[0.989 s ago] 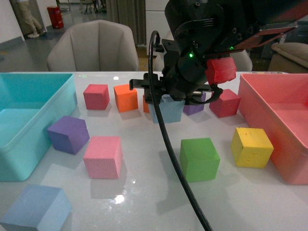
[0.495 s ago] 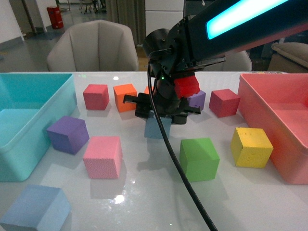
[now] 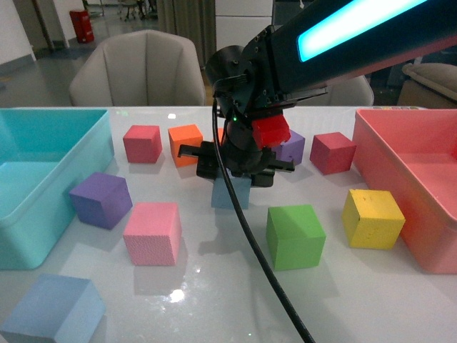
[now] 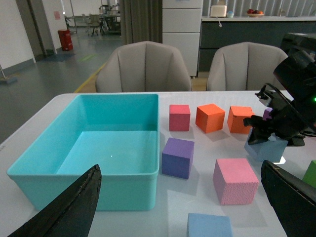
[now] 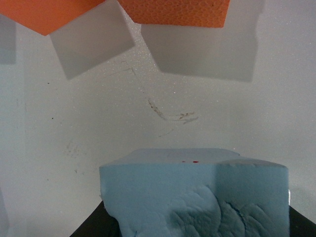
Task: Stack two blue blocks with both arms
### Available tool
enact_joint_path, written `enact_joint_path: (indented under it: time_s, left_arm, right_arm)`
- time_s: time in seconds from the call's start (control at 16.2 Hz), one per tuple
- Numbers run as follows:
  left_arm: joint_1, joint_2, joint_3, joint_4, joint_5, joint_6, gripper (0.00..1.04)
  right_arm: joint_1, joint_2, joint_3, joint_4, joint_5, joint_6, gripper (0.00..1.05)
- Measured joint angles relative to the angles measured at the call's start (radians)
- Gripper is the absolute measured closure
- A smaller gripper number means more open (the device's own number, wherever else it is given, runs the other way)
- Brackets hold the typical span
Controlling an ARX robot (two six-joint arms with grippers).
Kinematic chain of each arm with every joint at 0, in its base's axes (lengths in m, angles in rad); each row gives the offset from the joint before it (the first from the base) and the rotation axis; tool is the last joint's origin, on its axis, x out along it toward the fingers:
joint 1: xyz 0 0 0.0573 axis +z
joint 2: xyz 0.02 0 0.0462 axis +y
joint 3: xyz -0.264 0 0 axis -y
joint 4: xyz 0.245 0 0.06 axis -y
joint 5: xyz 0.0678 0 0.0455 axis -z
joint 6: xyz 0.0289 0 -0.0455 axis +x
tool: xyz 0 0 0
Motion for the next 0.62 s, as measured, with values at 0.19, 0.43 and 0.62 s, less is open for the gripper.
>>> enact_joint_path:
  time_s: [0.19,0.43,0.62]
  left_arm:
    - [0.0,0.0,0.0,0.0,0.0,0.0,0.07]
    - [0.0,0.0,0.0,0.0,0.0,0.0,0.07]
    - [0.0,0.0,0.0,0.0,0.0,0.0,0.07]
  right_arm:
    - [0.0,0.002,-0.003,-0.017,0.0,-0.004,0.44]
    - [0.004,0.016,0.0,-0.026,0.003,-0.005,0.07]
    - [0.005,0.017,0.031,-0.033,0.005,-0.013,0.06]
